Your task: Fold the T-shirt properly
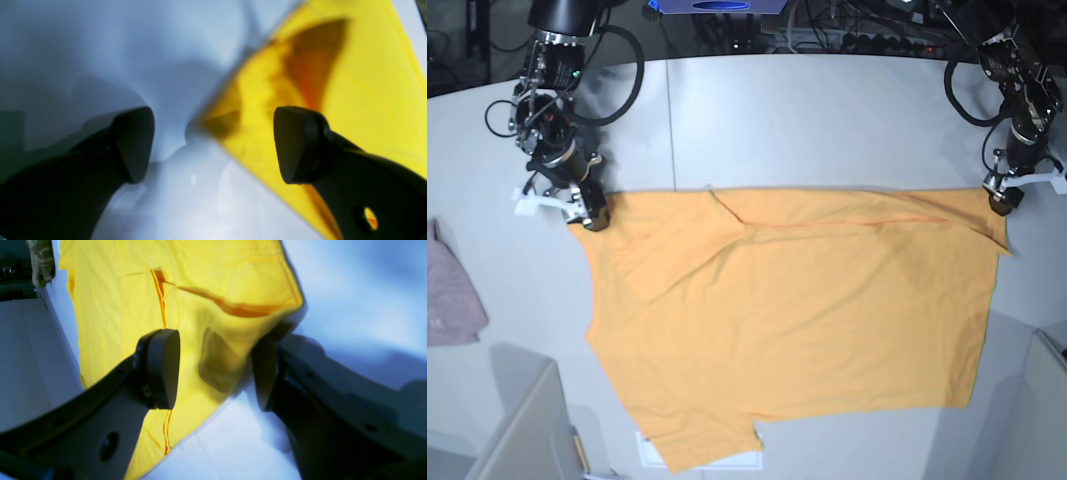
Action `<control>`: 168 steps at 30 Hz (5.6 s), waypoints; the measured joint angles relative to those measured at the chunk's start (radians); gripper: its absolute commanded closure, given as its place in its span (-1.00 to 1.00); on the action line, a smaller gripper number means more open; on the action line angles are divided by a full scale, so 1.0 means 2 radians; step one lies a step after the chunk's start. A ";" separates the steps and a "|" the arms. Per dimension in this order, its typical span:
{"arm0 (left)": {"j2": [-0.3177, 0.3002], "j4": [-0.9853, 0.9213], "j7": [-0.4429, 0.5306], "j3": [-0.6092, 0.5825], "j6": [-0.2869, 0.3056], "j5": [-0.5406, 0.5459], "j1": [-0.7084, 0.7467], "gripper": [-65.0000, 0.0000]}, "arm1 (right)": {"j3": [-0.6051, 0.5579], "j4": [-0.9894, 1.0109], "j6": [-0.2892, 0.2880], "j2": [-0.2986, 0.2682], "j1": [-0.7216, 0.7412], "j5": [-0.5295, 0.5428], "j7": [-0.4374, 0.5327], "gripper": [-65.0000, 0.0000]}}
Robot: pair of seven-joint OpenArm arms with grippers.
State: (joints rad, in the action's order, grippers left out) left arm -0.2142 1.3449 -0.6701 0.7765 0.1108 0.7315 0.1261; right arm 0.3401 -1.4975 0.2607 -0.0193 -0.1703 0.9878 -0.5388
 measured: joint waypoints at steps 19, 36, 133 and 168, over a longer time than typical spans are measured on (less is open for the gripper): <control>0.000 -0.035 0.005 -0.001 -0.001 0.002 -0.024 0.13 | 0.001 0.000 0.000 0.000 0.000 0.000 0.000 0.00; 0.002 -0.021 -0.010 -0.004 -0.003 -0.001 -0.020 1.00 | 0.002 -0.002 0.011 -0.003 -0.005 -0.013 -0.024 1.00; -0.027 0.156 -0.164 0.034 0.000 -0.001 0.180 0.44 | 0.095 -0.180 0.022 -0.015 -0.239 0.044 -0.187 0.15; -0.036 0.252 -0.166 0.067 -0.001 -0.003 0.118 1.00 | 0.015 0.344 -0.133 -0.109 0.327 -0.224 -0.120 -0.24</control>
State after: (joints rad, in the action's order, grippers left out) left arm -0.2863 1.8484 -1.0027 0.9108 0.1089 0.7261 0.3618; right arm 0.3706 -0.8101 -0.0059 -0.2382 0.4847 0.5396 -0.7780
